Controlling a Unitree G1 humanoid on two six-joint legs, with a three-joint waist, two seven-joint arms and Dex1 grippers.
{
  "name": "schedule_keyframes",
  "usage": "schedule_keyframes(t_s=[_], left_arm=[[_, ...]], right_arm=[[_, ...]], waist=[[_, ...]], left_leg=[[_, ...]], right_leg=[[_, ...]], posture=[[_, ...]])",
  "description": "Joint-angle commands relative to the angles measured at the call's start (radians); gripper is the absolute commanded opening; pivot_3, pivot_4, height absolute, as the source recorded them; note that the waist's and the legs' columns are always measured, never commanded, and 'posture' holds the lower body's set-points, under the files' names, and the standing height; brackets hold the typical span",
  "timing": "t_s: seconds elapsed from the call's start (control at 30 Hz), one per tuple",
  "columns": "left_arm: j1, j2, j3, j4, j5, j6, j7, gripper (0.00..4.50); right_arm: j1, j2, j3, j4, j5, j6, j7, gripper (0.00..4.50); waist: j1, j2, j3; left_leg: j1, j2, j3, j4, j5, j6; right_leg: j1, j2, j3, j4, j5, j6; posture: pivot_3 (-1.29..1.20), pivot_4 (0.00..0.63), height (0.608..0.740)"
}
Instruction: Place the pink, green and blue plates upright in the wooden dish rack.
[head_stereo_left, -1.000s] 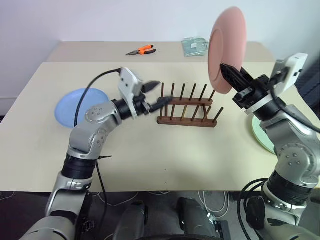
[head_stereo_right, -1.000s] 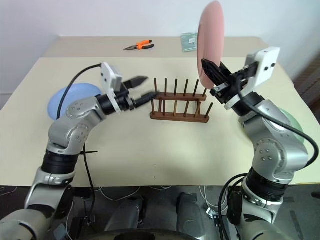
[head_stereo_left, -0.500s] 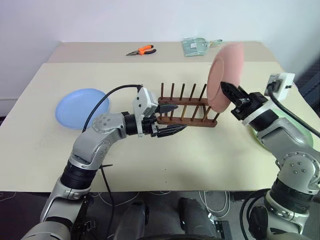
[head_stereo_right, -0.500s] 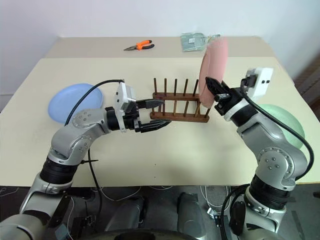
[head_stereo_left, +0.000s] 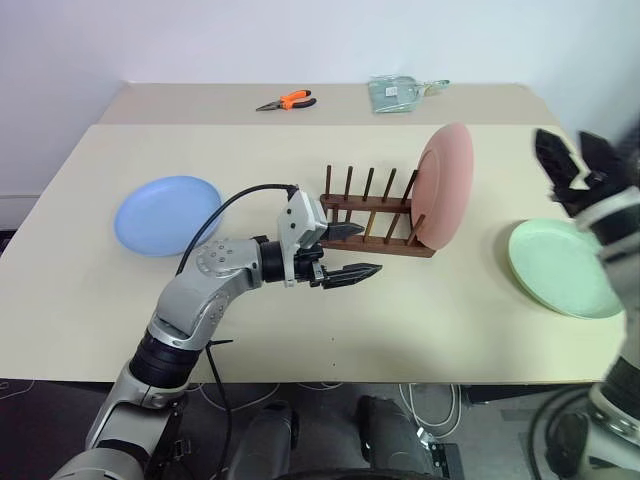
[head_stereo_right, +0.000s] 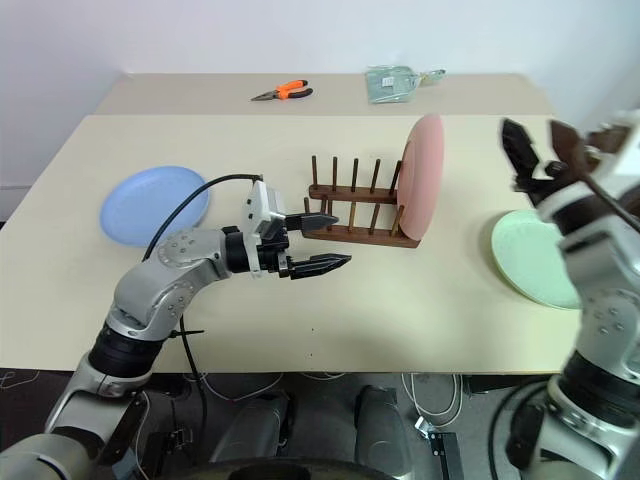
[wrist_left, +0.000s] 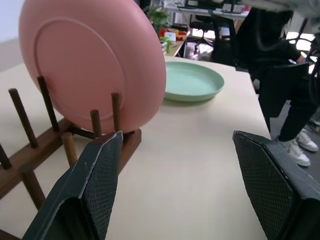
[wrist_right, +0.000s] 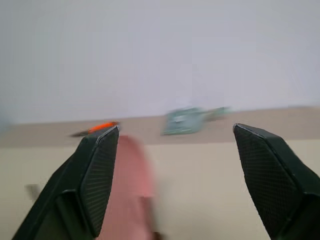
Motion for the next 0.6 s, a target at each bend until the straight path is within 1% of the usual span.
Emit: schedule_keyframes(t_s=[0.03,0.1,0.17,0.27,0.33,0.4,0.5,0.6], left_arm=[[-0.004,-0.006,-0.011,0.018,0.022,-0.038,-0.026,3.63],[-0.005,-0.008,-0.018,0.029,0.032,-0.049,-0.039,3.63],[-0.008,-0.014,-0.023,0.039,0.04,-0.058,-0.05,3.63],[-0.013,-0.023,-0.025,0.051,0.05,-0.066,-0.059,3.63],[-0.017,-0.03,-0.026,0.053,0.054,-0.067,-0.062,3.63],[-0.018,-0.036,-0.027,0.054,0.059,-0.067,-0.063,3.63],[-0.014,-0.035,-0.025,0.045,0.065,-0.065,-0.058,3.63],[-0.008,-0.032,-0.017,0.037,0.067,-0.059,-0.051,3.63]], right_arm=[[0.211,-0.116,0.081,-0.046,-0.16,-0.048,0.094,3.69],[0.347,-0.189,0.196,-0.056,-0.298,-0.11,0.129,3.69],[0.412,-0.209,0.27,-0.046,-0.38,-0.143,0.124,3.69],[0.431,-0.206,0.334,0.004,-0.476,-0.176,0.101,3.69],[0.414,-0.209,0.391,0.098,-0.566,-0.194,0.065,3.69],[0.398,-0.207,0.421,0.16,-0.626,-0.217,0.047,3.69],[0.363,-0.183,0.419,0.226,-0.645,-0.238,0.04,2.87],[0.337,-0.17,0.408,0.254,-0.655,-0.256,0.038,1.46]], waist=[[0.003,0.001,0.0],[0.003,0.001,0.0],[-0.006,0.001,0.0],[-0.011,0.002,-0.001],[-0.008,0.001,-0.001],[-0.005,0.001,0.0],[-0.003,0.001,0.0],[-0.002,0.001,0.0]], left_leg=[[0.0,0.0,0.0,0.0,0.0,0.0],[0.0,0.0,0.001,0.0,0.0,0.0],[0.001,0.0,0.003,0.0,0.0,0.0],[0.001,0.001,0.004,0.001,0.0,0.0],[0.001,0.001,0.004,0.002,0.0,0.0],[0.001,0.0,0.004,0.002,0.0,0.0],[0.0,0.0,0.003,0.002,0.0,0.001],[0.0,0.0,0.003,0.002,0.0,0.001]], right_leg=[[0.0,0.0,0.0,0.0,0.0,0.0],[0.0,0.0,0.0,0.0,-0.001,0.001],[0.0,0.0,0.001,0.0,-0.002,0.003],[0.0,-0.001,0.002,0.0,-0.002,0.003],[0.0,-0.001,0.002,0.0,-0.002,0.003],[0.0,-0.001,0.002,0.0,-0.002,0.002],[0.0,-0.001,0.002,0.0,-0.001,0.001],[0.0,-0.001,0.002,0.0,-0.001,0.001]], posture=[[0.0,0.15,0.74],[0.0,0.15,0.74],[0.0,0.15,0.74],[0.0,0.15,0.74],[0.0,0.15,0.74],[0.0,0.15,0.74],[0.0,0.15,0.74],[0.0,0.15,0.74]])
